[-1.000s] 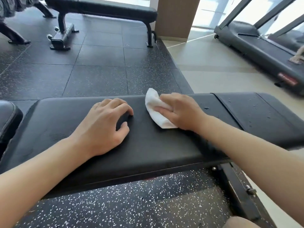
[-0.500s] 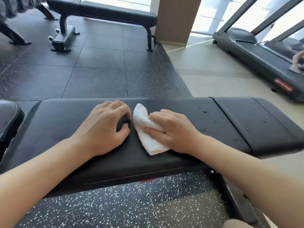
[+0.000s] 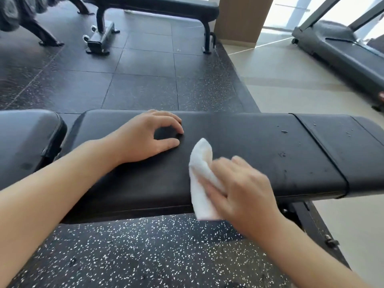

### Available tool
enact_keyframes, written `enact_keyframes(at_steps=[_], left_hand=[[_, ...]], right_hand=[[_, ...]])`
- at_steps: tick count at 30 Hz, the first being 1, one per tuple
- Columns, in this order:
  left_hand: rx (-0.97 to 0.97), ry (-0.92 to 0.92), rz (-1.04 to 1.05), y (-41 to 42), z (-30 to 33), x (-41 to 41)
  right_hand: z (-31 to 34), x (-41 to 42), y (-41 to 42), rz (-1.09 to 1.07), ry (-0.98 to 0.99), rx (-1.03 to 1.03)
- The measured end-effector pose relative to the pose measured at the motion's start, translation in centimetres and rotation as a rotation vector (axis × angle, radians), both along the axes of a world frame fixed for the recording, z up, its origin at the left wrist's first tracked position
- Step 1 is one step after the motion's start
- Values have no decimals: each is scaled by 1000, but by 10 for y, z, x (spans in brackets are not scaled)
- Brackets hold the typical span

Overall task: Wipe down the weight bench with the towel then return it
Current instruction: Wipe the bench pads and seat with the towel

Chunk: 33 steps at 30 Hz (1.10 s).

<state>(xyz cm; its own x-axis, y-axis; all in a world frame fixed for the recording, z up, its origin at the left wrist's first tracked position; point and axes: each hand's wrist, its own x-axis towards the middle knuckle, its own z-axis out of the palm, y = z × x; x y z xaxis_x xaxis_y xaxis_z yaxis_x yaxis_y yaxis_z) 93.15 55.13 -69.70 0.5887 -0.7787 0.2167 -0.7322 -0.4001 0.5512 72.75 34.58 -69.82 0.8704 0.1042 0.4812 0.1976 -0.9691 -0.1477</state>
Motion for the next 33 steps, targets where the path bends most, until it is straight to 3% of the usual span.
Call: enact_keyframes(at_steps=[3,7,9,12,16,19,24,29,33], left_hand=[[10,-67,15,3,-5,-3],[34,-99,29,13,-8,-1],[61,-121,41,19,-7,3],[87,-148,86,32,-3,12],[121,-182,197,52,-2,25],[100,-141,236,54,-2,29],[105,-128,238,56,-3,30],[107,-156,294,52,-3,25],[105,-160,294,51,-2,23]], right_hand=[[-9,-31,-31,36,22,-5],[-1,-31,-67,-318,-19,45],[2,-23,-45,-380,-43,56],[-5,-8,31,-215,-105,-3],[-12,27,132,-27,0,23],[-14,44,162,49,-32,39],[-13,18,85,160,-87,-48],[0,-17,-39,-78,12,42],[5,-8,-28,-143,48,48]])
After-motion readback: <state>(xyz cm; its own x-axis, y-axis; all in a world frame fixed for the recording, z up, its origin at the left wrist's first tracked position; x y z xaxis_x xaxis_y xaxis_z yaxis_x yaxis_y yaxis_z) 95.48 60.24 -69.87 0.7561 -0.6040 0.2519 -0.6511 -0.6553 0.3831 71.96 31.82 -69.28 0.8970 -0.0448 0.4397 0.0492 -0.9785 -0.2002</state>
